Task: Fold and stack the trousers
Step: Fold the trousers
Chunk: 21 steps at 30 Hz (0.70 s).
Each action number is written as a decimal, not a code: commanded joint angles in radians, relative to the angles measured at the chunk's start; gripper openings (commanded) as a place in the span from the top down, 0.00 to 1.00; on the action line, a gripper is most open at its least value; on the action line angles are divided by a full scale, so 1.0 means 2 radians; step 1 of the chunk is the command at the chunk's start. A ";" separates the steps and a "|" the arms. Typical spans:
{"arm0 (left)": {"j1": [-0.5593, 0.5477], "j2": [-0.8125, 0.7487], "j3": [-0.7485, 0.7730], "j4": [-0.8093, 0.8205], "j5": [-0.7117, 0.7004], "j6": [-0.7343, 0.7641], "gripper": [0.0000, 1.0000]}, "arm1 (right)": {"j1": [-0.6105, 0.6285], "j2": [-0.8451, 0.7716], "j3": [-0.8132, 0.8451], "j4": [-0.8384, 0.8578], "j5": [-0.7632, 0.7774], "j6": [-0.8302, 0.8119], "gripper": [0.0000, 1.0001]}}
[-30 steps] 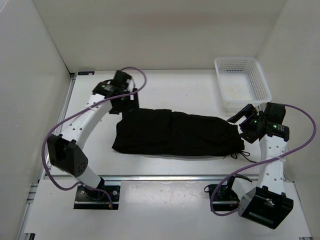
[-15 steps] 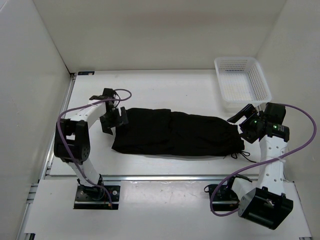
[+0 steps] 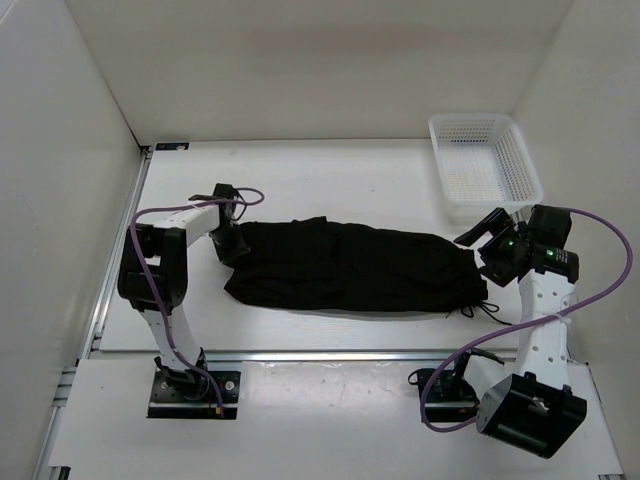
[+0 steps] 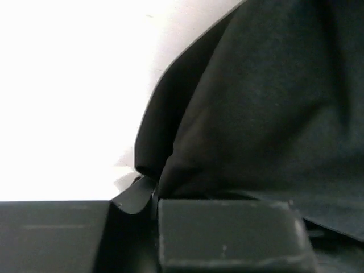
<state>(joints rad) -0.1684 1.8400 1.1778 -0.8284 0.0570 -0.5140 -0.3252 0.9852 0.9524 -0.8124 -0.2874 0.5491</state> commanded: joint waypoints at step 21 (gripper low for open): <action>-0.110 -0.134 0.302 -0.227 -0.286 -0.036 0.90 | 0.006 0.008 0.005 0.005 -0.016 -0.004 0.01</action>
<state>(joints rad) -0.2913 1.5986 1.7493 -1.2129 -0.4957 -0.5705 -0.3183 1.0016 0.9524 -0.8124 -0.2958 0.5491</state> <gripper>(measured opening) 0.136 0.985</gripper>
